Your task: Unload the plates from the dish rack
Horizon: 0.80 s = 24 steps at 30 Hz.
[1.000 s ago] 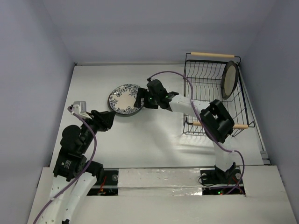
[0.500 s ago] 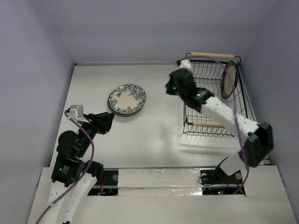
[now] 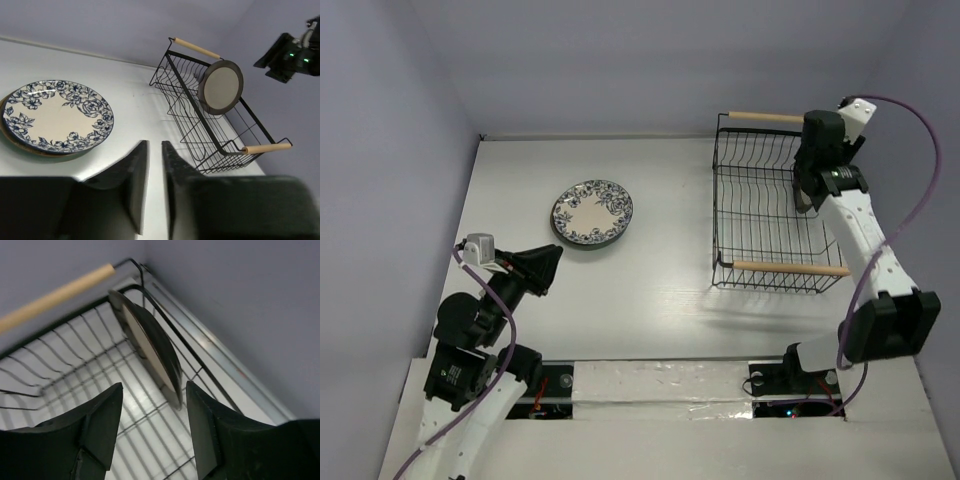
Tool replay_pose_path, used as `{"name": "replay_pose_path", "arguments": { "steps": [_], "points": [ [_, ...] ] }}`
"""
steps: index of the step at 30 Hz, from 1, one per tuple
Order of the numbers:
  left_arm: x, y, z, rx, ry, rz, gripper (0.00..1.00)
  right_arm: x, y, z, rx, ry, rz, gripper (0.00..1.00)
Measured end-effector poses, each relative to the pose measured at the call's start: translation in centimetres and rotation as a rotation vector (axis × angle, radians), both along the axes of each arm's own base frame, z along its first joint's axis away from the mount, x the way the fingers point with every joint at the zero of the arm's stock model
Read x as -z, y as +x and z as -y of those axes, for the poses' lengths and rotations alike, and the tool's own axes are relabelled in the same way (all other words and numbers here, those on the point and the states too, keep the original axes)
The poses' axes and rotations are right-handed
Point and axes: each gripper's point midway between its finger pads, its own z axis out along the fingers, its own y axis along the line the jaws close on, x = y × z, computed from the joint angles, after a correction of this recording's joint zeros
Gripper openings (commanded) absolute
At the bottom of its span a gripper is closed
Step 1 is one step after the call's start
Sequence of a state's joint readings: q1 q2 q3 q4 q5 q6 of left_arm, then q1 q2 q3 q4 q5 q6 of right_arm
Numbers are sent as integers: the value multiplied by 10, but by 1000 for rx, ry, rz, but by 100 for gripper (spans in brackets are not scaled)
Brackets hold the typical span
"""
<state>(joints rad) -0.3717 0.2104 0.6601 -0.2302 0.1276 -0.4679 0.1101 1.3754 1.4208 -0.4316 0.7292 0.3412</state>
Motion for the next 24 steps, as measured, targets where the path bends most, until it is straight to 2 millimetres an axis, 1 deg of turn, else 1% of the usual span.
{"name": "replay_pose_path", "arguments": {
  "steps": [1,4,6,8,11,14,16,21,24],
  "points": [
    [0,0,0,2,0,-1,28,9,5,3,14,-31,-53,57],
    [0,-2,0,4,-1,0,35,43,14,11,37,-103,-206,58],
    [-1,-3,0,4,-4,6,36,65,16,17,45,-133,-304,58],
    [-3,-6,-1,5,-8,17,37,83,16,25,58,-159,-380,58],
    [-5,-8,-1,6,-12,26,38,100,13,37,80,-190,-471,55],
    [-5,-8,-2,6,-13,27,39,107,16,46,99,-212,-516,50],
    [-5,-8,-2,6,-13,28,39,109,19,51,109,-226,-534,50],
    [-5,-8,-2,6,-13,28,40,110,30,57,131,-283,-584,45],
    [-5,-8,-2,6,-12,27,40,112,30,60,134,-315,-614,40]
  ]
}}
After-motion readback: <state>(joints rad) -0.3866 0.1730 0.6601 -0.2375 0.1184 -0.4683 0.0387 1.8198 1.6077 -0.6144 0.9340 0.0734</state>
